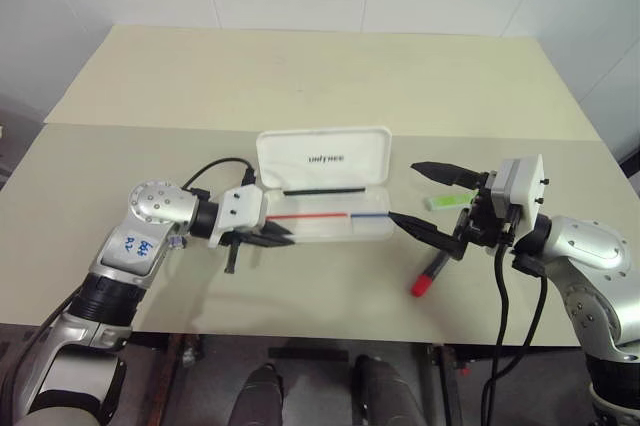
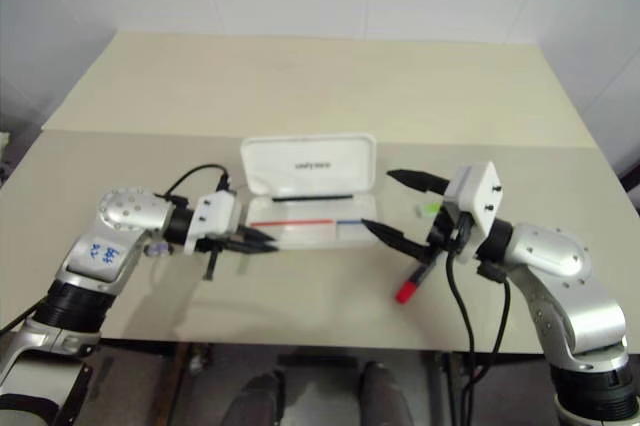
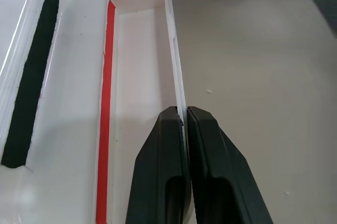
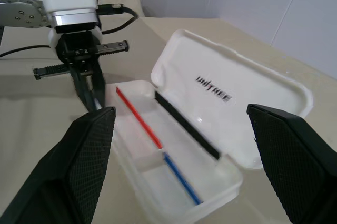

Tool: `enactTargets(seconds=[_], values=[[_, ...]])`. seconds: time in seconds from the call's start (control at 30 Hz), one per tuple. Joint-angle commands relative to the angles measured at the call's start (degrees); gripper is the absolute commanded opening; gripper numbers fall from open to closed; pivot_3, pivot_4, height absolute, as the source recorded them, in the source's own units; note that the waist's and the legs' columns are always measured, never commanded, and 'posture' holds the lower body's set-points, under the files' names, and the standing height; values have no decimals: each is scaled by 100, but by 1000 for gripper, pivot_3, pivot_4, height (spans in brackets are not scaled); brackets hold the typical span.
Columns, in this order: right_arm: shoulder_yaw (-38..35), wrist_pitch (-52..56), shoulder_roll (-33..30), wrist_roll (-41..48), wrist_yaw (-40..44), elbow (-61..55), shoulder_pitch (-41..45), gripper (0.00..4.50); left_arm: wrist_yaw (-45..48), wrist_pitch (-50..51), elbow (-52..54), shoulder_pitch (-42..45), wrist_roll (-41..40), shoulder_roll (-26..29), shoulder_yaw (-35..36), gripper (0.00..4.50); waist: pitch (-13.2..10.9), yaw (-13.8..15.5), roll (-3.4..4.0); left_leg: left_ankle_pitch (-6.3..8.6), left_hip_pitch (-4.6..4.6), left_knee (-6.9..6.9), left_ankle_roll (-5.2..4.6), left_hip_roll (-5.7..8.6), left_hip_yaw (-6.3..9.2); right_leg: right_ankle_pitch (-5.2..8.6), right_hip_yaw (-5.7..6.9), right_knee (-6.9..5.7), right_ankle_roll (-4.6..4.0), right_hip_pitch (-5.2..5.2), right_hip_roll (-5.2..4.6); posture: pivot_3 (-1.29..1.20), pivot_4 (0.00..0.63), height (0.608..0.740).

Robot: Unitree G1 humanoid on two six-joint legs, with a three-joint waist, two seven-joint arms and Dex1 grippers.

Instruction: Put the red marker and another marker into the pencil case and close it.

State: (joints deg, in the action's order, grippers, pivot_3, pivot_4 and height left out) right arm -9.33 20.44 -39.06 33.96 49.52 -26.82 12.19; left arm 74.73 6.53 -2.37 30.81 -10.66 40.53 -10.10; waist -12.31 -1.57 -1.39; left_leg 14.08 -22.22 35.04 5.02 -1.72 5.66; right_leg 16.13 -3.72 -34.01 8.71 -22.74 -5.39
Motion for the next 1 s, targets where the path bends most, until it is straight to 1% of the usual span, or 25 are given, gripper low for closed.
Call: enactTargets(seconds=[0.03, 0.13, 0.4, 0.63, 0.7, 0.93, 1.0], values=[[-279, 106, -192, 234, 51, -410, -192, 4216, 16, -116, 300, -121, -73, -5, -22, 25, 0, 7, 0, 0, -1, 0, 0, 0, 0, 0, 0, 0, 0, 0, 0, 0, 150, 740], [-405, 229, -342, 391, 68, -626, -434, 4216, -112, -70, 301, -163, 44, -73, -110, 25, 0, 46, 0, 0, -3, 3, 0, 0, 2, 0, 0, -1, -1, 0, 0, 0, 150, 740], [-648, 418, -598, 653, 145, -1018, -977, 4216, -226, -79, 148, -149, 251, -195, -338, 25, 0, 13, 0, 0, -3, 7, -1, 0, 1, 5, 0, 0, -9, 1, 0, 0, 150, 740], [-681, 410, -678, 687, 221, -1038, -1117, 4216, -261, -159, -169, 57, 462, -313, -492, 25, 0, 16, -1, -1, -1, 11, -1, 0, 0, 10, 0, -1, -20, 1, 0, 0, 150, 740], [-700, 386, -692, 667, 255, -995, -1135, 4216, -312, -48, -195, 76, 500, -362, -513, 25, 0, 21, -1, -2, -1, 12, -2, 0, 0, 20, 0, 0, -38, 2, 0, 0, 150, 740], [-672, 372, -675, 647, 257, -972, -1093, 4216, -436, 269, -111, 44, 506, -497, -525, 25, 0, 27, -1, -6, 0, 13, -3, 0, 1, 20, 0, -5, -38, 3, 0, 0, 150, 740], [-642, 354, -659, 631, 256, -956, -1067, 4216, -445, 263, -58, 35, 483, -530, -524, 534, 0, 26, -1, -7, 1, 14, -4, 0, 1, 20, 0, -5, -40, 3, 0, 0, 150, 740]])
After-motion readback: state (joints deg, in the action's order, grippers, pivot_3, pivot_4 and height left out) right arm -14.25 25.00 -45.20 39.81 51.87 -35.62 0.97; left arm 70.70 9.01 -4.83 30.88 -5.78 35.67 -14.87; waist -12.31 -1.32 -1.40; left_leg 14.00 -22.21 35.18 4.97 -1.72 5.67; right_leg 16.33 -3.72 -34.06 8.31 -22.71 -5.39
